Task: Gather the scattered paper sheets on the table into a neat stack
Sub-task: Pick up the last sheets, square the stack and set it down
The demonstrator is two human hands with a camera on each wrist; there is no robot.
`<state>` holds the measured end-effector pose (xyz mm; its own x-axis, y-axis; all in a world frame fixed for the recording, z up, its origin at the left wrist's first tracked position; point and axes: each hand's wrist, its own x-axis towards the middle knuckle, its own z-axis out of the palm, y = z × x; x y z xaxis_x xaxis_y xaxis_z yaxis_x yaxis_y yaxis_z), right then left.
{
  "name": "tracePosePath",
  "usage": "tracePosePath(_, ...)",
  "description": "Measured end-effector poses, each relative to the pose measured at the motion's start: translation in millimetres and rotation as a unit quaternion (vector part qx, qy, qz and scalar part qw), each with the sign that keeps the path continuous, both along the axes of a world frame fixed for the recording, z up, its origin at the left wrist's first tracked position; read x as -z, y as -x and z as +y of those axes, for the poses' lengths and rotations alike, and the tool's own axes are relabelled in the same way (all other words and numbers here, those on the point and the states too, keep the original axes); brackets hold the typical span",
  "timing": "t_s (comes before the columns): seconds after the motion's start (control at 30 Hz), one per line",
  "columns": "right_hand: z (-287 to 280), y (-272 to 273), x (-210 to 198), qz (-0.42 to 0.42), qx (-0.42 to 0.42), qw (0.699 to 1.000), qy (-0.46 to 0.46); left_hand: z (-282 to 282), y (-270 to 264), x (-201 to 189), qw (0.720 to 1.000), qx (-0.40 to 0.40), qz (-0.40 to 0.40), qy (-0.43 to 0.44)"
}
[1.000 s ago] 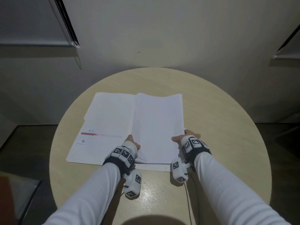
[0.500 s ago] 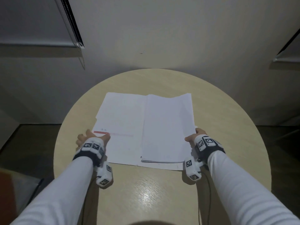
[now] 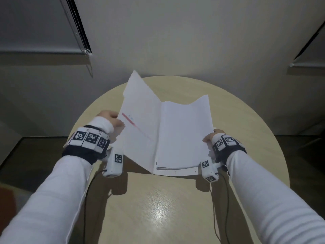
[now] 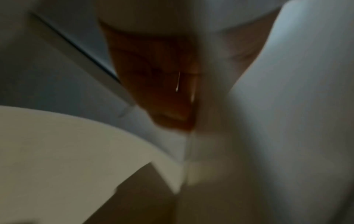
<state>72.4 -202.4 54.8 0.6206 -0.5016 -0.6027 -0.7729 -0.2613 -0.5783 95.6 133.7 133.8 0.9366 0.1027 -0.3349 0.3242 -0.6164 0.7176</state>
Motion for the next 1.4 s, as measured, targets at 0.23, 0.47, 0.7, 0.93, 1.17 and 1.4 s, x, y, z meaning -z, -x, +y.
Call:
tracePosePath(0.23, 4.1, -6.5, -13.2, -0.026, 0.003, 1.0, 0.003, -100.2, 49.2, -17.6, 0.962, 0.16, 0.031, 0.221)
tracePosePath(0.47, -0.1, 1.3, -2.1, -0.016, -0.07, 0.997, -0.006, -137.4, 53.1, 94.4, 0.937, 0.334, -0.003, -0.104)
tracePosePath(0.7, 1.1, 23.4, 24.9, -0.004, -0.018, 1.0, -0.017, -144.8, 36.4, 124.0, 0.88, 0.42, 0.026, -0.218)
tracePosePath(0.93, 0.9, 19.4, 56.5, 0.063, -0.041, 0.997, -0.02, -105.9, 5.2, 114.4, 0.987, 0.014, 0.151, -0.043)
tracePosePath(1.17, 28.8, 37.0, 33.0, -0.226, -0.014, 0.962, -0.15, -60.3, -16.0, 106.2, 0.973, 0.013, 0.153, 0.174)
tracePosePath(1.4, 52.7, 18.5, -25.3, -0.318, 0.002, 0.936, -0.15, -57.9, -28.4, 59.9, 0.958, -0.11, -0.024, 0.264)
